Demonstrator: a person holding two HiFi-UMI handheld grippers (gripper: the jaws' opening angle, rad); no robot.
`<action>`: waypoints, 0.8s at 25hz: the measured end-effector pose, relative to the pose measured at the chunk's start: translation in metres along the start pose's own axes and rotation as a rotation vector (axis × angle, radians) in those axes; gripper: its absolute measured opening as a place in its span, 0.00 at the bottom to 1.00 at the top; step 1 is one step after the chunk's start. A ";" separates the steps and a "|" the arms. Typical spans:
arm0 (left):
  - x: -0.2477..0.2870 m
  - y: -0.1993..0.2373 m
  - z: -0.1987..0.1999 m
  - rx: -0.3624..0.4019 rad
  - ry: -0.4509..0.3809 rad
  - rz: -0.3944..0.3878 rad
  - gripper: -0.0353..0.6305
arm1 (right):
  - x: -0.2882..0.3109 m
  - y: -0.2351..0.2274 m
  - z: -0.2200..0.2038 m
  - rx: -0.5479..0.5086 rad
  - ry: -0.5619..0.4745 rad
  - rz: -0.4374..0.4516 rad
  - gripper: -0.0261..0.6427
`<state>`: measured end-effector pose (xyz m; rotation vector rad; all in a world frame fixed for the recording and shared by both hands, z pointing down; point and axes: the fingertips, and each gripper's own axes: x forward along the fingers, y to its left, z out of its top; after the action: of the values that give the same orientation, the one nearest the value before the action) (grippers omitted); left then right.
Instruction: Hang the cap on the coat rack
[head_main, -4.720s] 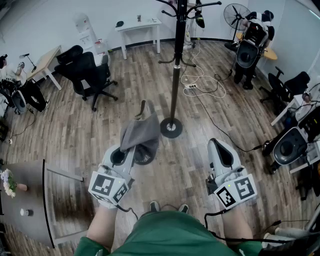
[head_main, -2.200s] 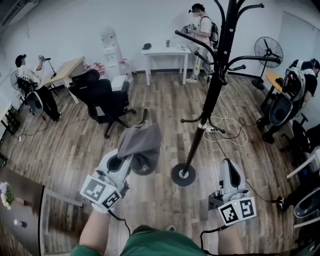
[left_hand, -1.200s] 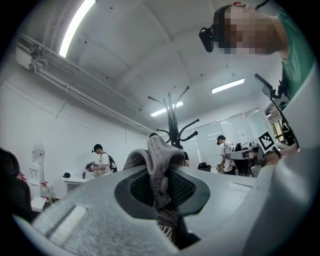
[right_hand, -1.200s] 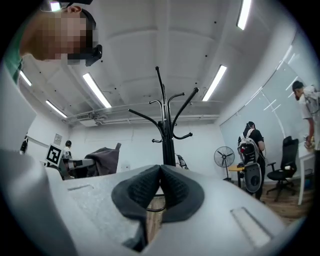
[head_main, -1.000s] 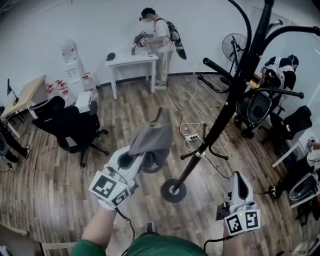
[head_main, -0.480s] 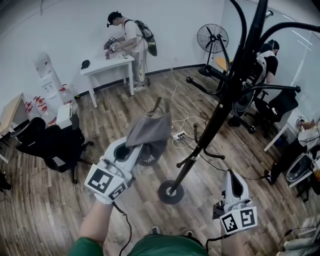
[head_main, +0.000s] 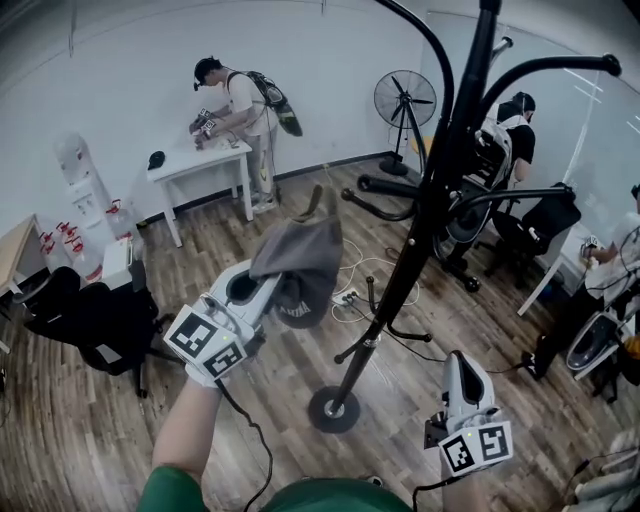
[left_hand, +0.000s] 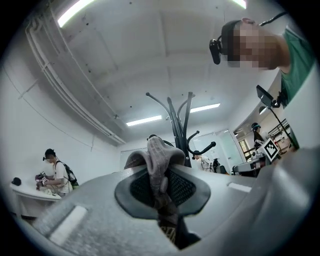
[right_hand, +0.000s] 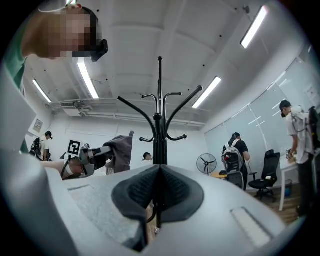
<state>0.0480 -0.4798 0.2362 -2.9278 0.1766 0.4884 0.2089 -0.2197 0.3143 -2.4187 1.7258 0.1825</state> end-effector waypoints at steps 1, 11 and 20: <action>0.004 0.001 0.001 -0.002 -0.005 -0.008 0.11 | 0.000 -0.003 0.001 -0.002 -0.004 -0.005 0.04; 0.051 0.019 -0.029 -0.169 0.032 -0.153 0.11 | 0.006 -0.021 0.004 -0.007 -0.010 -0.034 0.04; 0.072 0.009 -0.057 -0.220 0.058 -0.238 0.11 | 0.004 -0.034 -0.001 -0.003 0.005 -0.055 0.04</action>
<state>0.1323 -0.5059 0.2642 -3.1204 -0.2317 0.4099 0.2423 -0.2133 0.3170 -2.4681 1.6596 0.1719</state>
